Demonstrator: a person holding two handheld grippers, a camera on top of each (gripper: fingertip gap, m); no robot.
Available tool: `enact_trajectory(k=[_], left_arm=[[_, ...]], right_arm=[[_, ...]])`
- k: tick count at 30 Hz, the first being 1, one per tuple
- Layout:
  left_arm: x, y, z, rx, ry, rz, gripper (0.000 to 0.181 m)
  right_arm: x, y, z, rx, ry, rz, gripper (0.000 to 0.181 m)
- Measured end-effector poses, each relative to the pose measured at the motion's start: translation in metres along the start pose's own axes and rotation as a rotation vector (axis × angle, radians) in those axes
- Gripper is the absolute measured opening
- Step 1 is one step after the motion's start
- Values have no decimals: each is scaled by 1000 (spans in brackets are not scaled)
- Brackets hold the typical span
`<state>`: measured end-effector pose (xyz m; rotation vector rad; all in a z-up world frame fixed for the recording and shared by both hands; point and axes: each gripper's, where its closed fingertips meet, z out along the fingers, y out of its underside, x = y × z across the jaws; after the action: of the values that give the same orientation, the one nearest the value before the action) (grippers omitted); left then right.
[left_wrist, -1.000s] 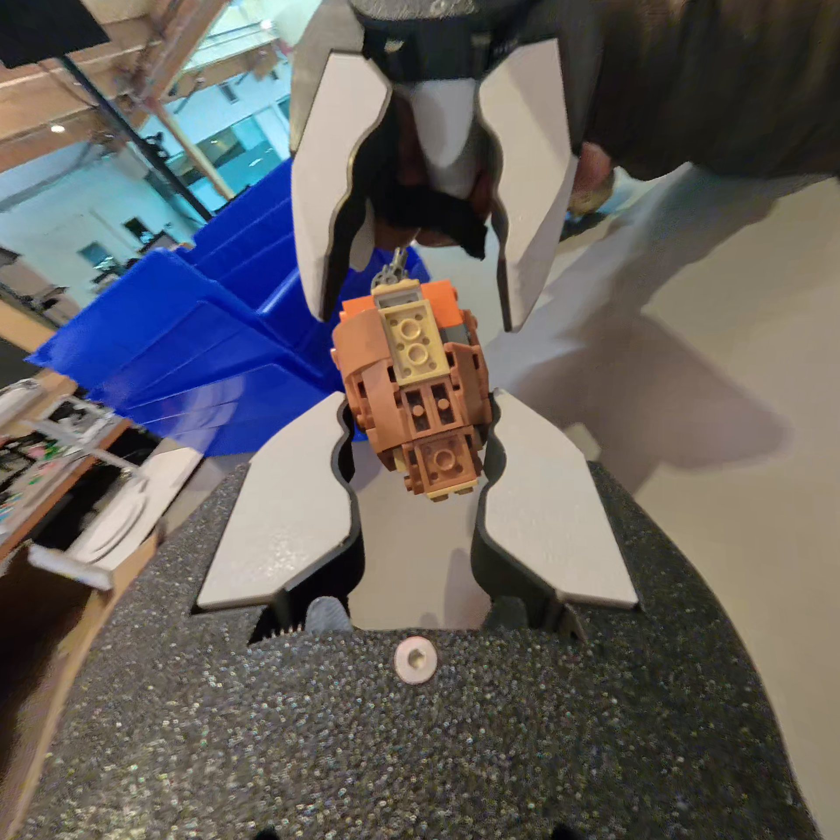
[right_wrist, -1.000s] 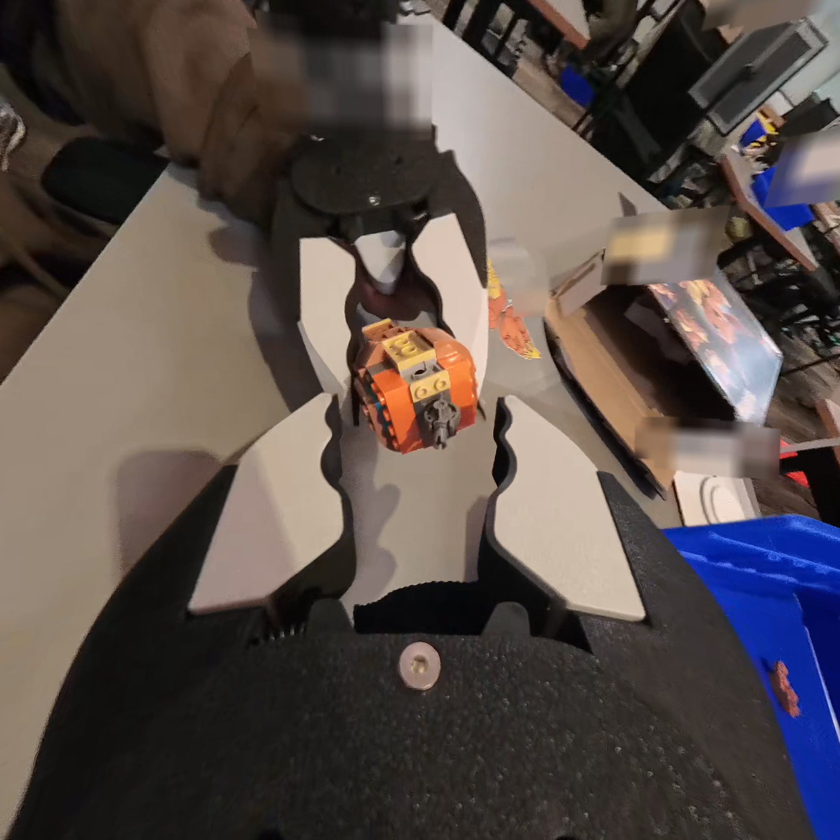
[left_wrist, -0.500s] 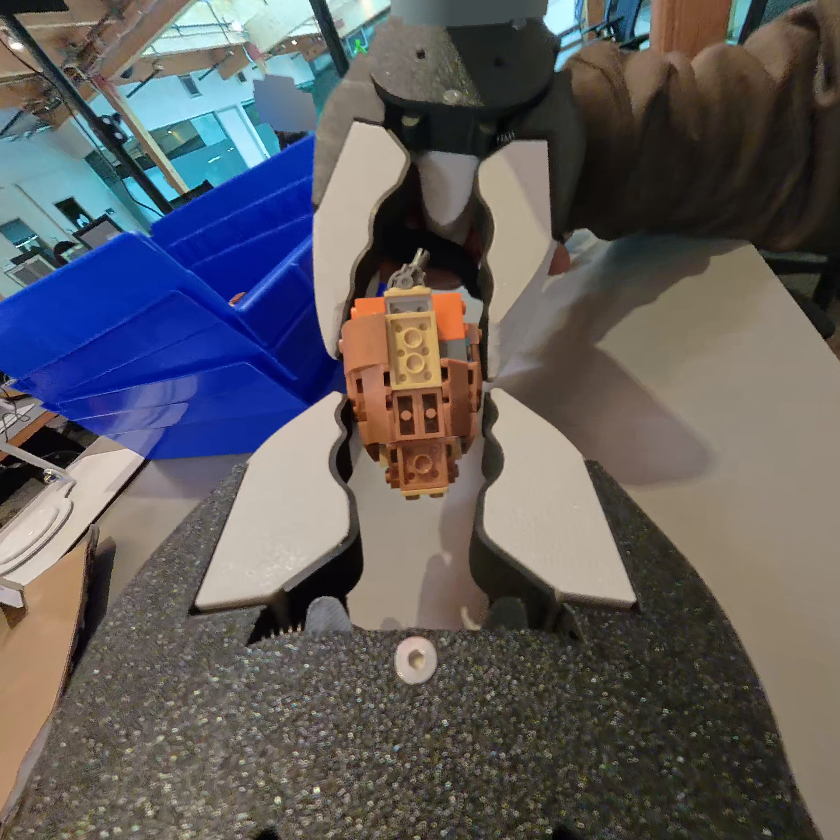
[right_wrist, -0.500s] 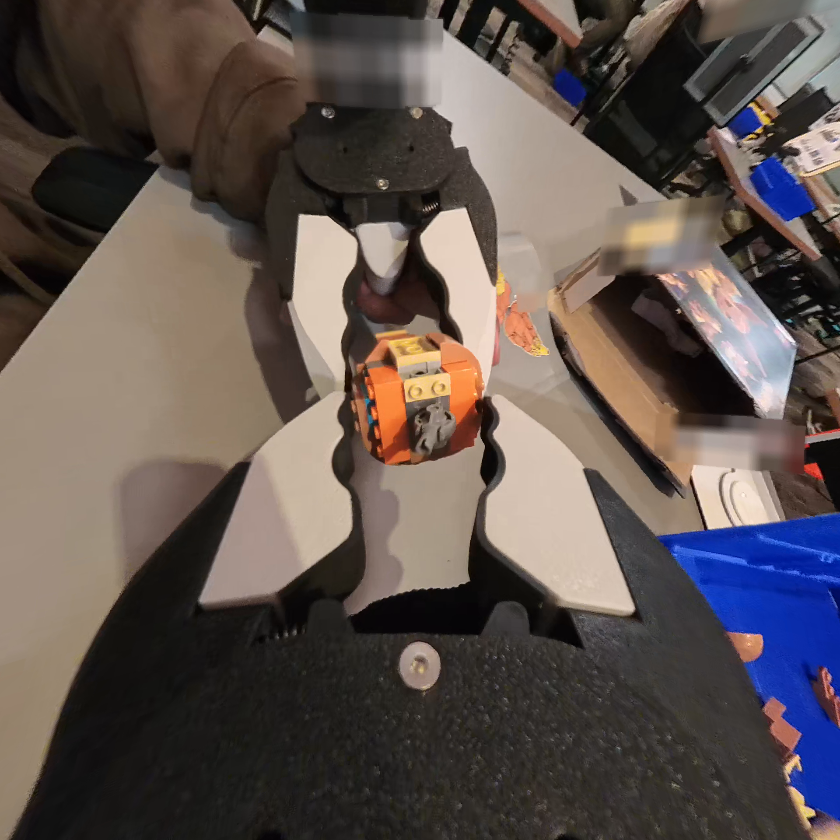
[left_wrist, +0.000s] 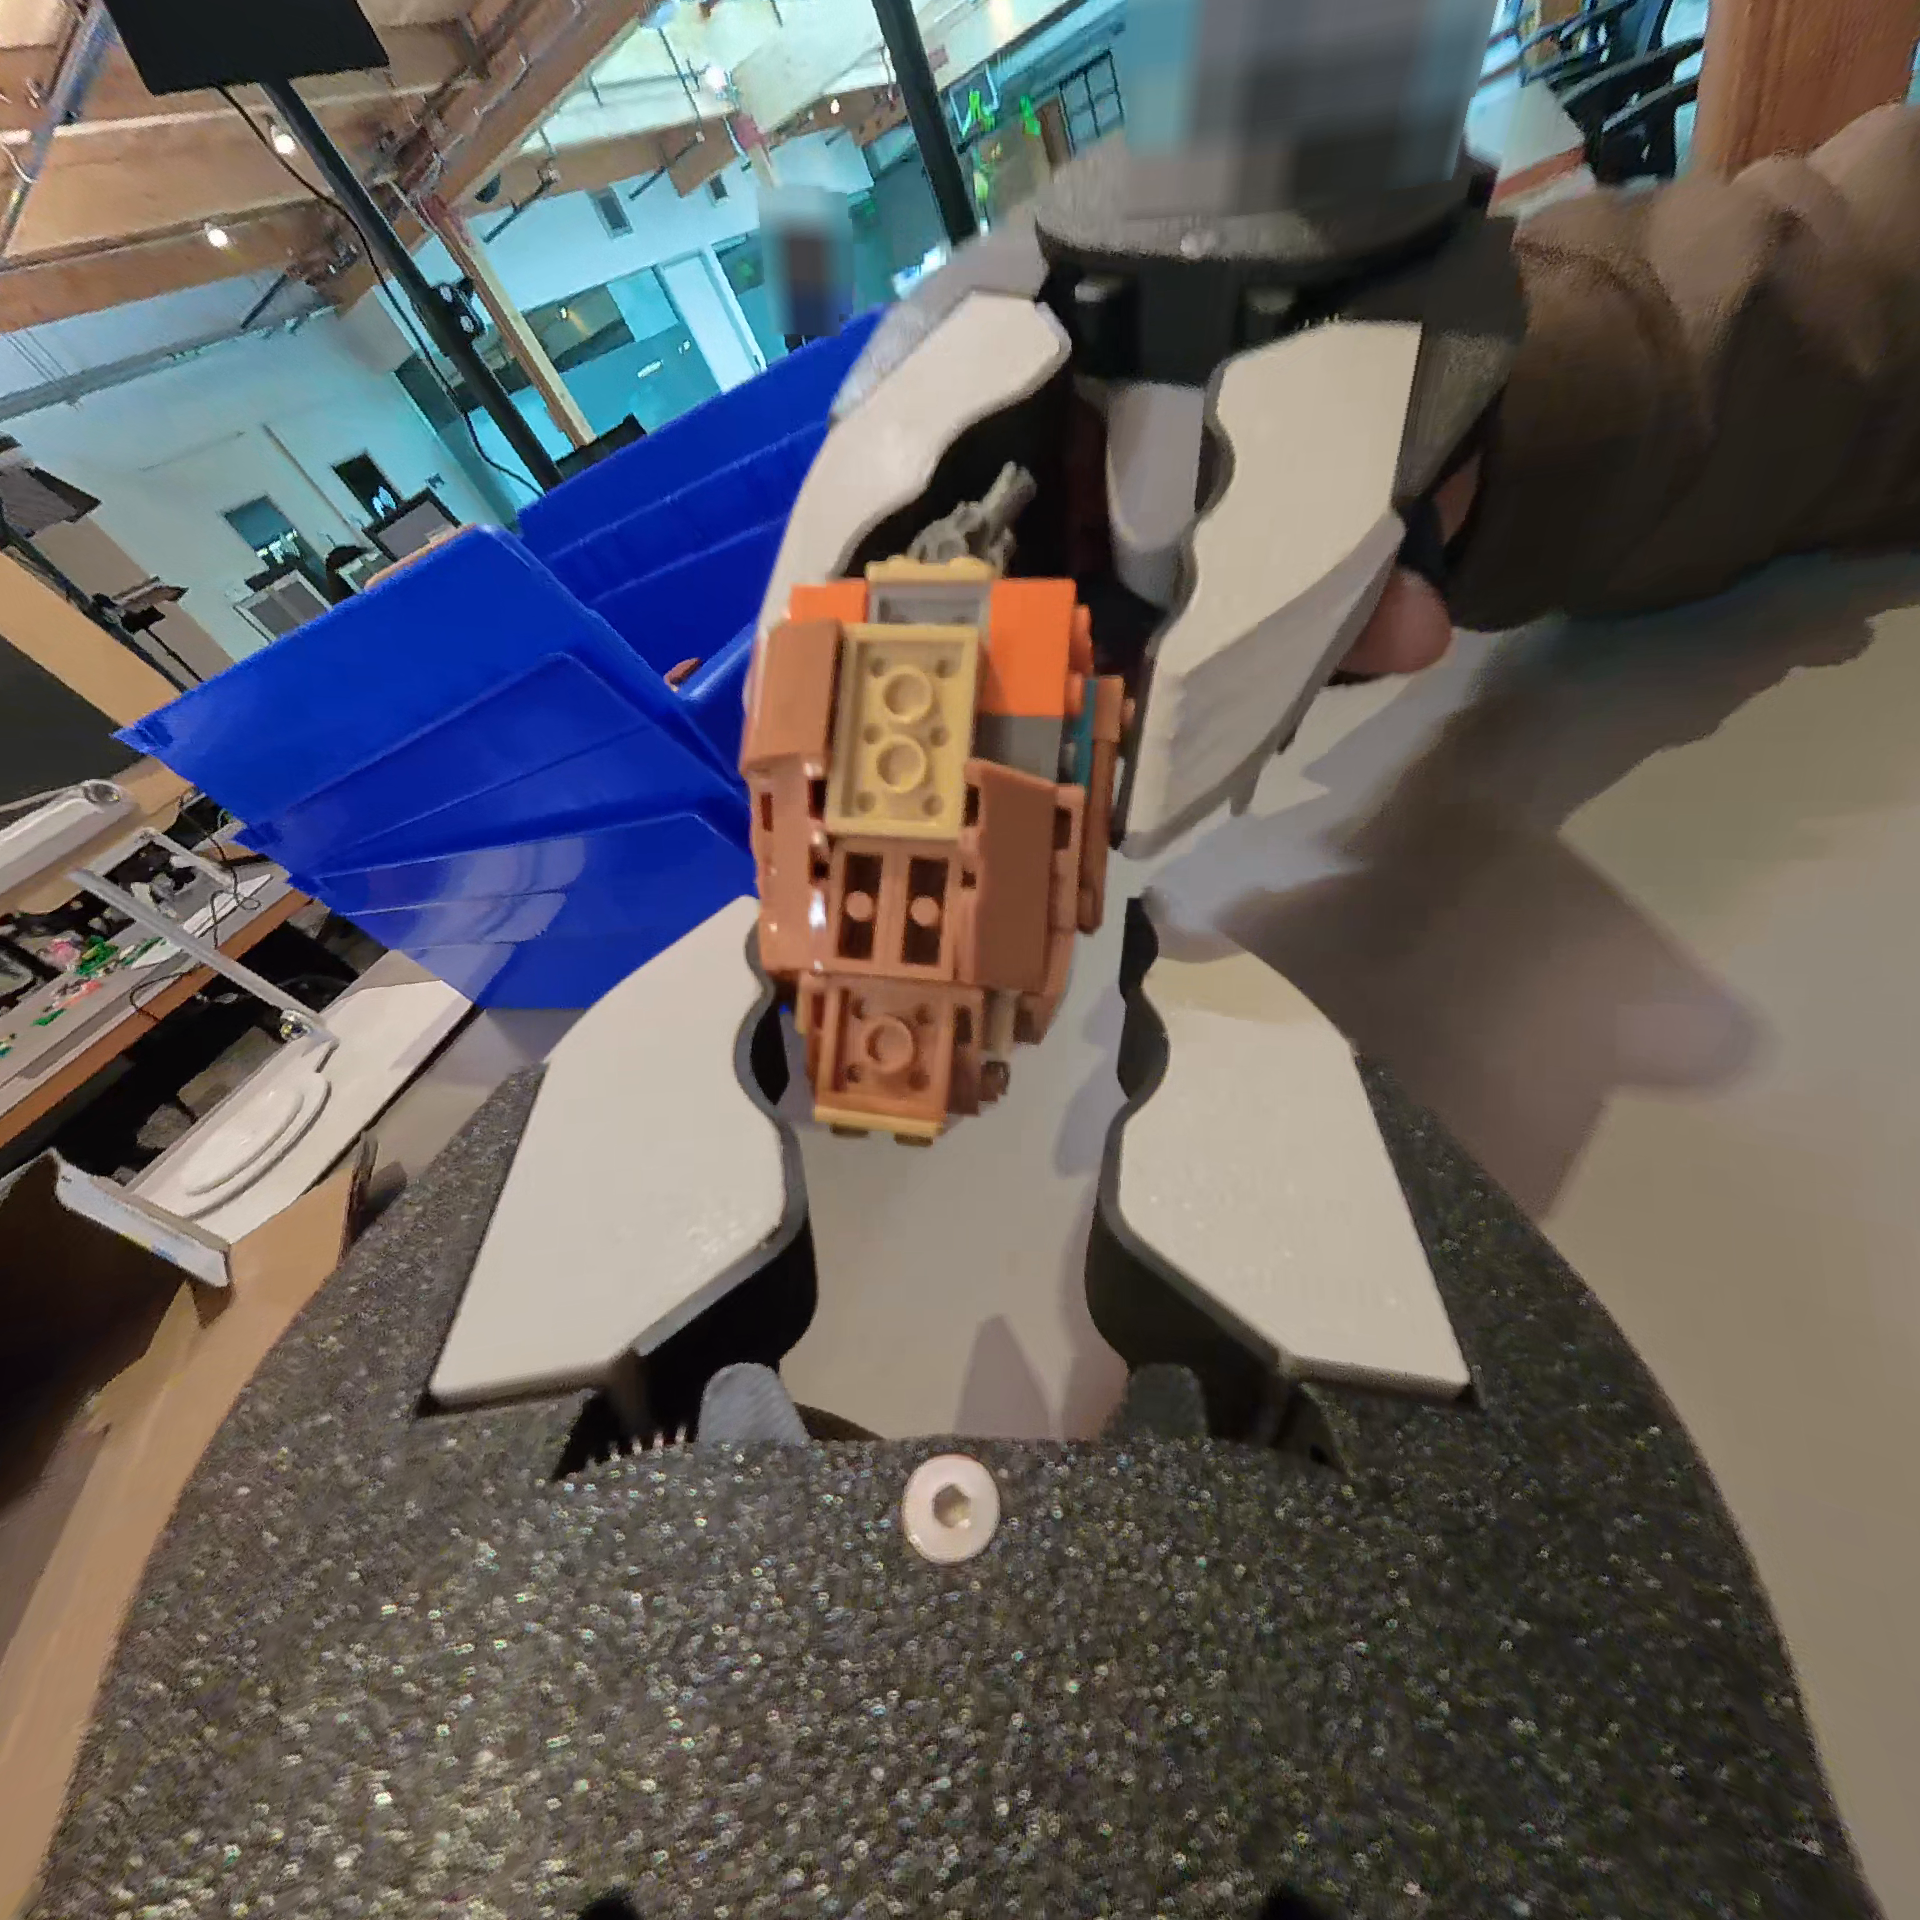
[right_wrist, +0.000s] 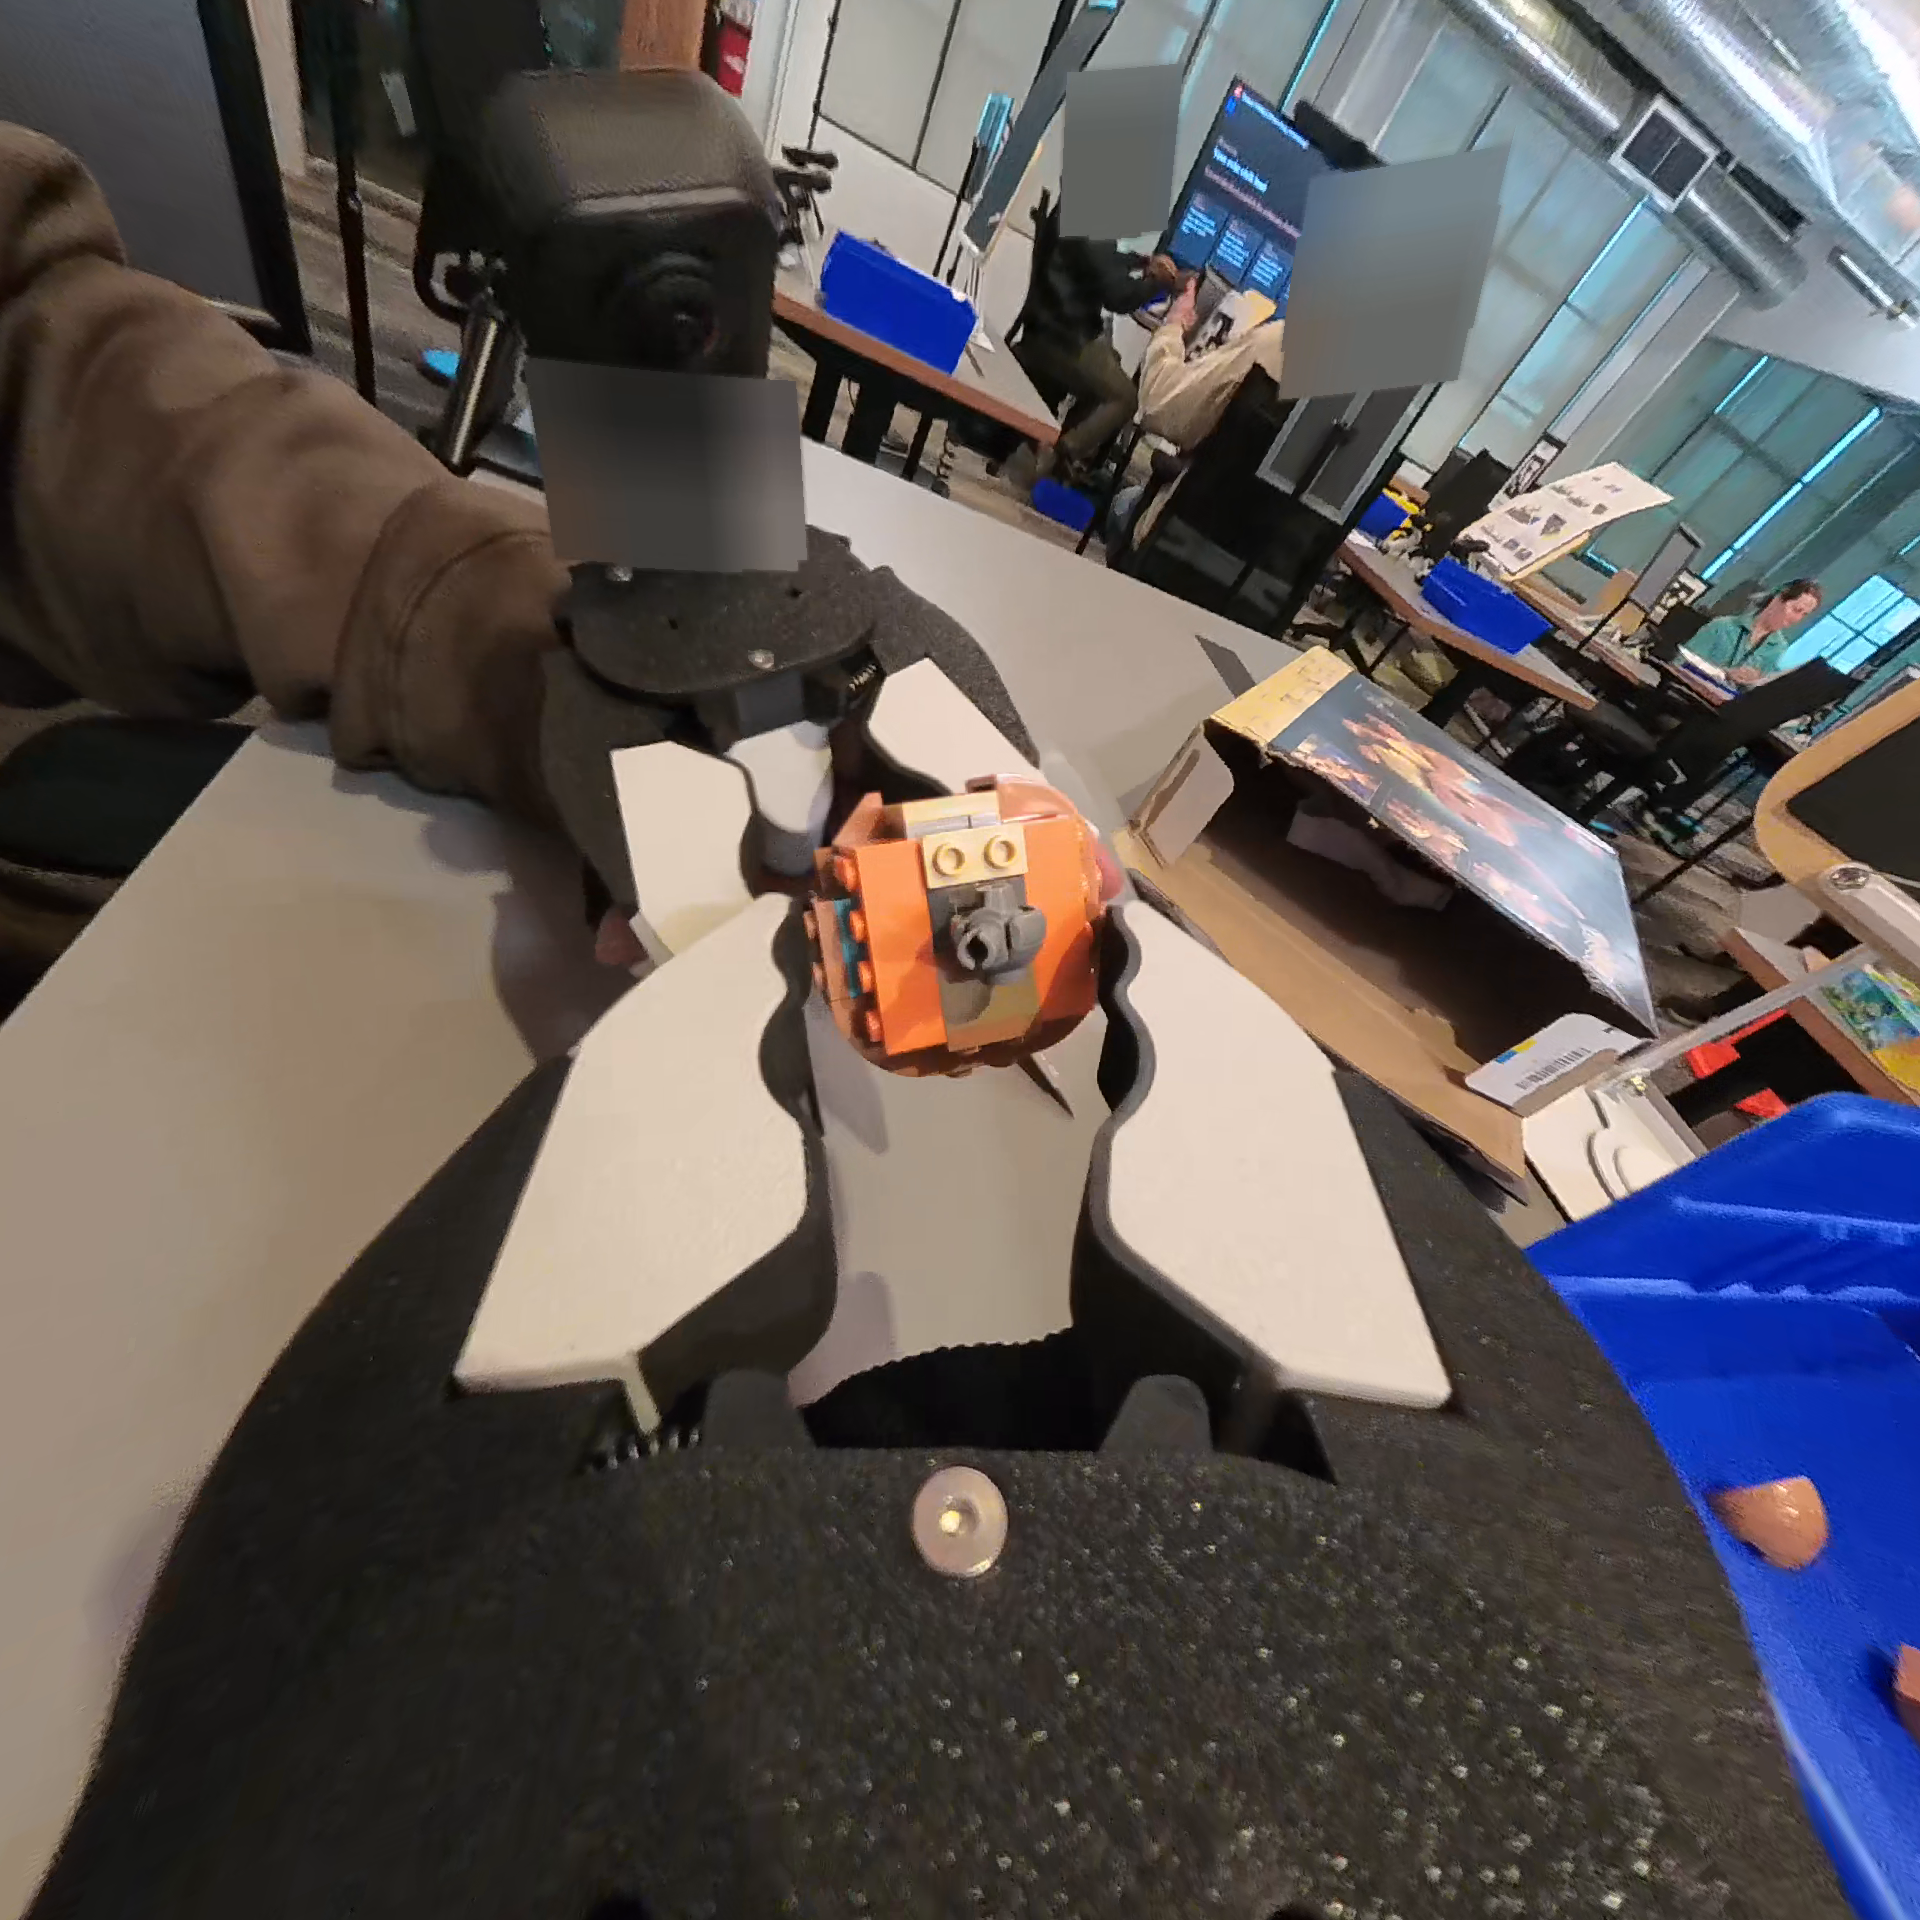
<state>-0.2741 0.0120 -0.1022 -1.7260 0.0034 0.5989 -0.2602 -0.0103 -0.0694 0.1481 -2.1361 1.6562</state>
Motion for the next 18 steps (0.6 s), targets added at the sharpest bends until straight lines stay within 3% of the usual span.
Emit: enact_trajectory(k=[2, 7, 12, 18], left_arm=[[1, -6, -2, 37, 3, 4, 58], [1, 3, -2, -48, -19, 113, 57], [-3, 12, -2, -167, -121, 365, 56], [-7, 15, -2, -240, -207, 569, 56]], right_arm=[[-5, 3, 3, 5, -6, -16, 54], [-9, 10, 6, 3, -13, -64, 54], [-12, 21, -1, -62, -44, -170, 55], [-15, 2, -22, 53, -58, -208, 47]])
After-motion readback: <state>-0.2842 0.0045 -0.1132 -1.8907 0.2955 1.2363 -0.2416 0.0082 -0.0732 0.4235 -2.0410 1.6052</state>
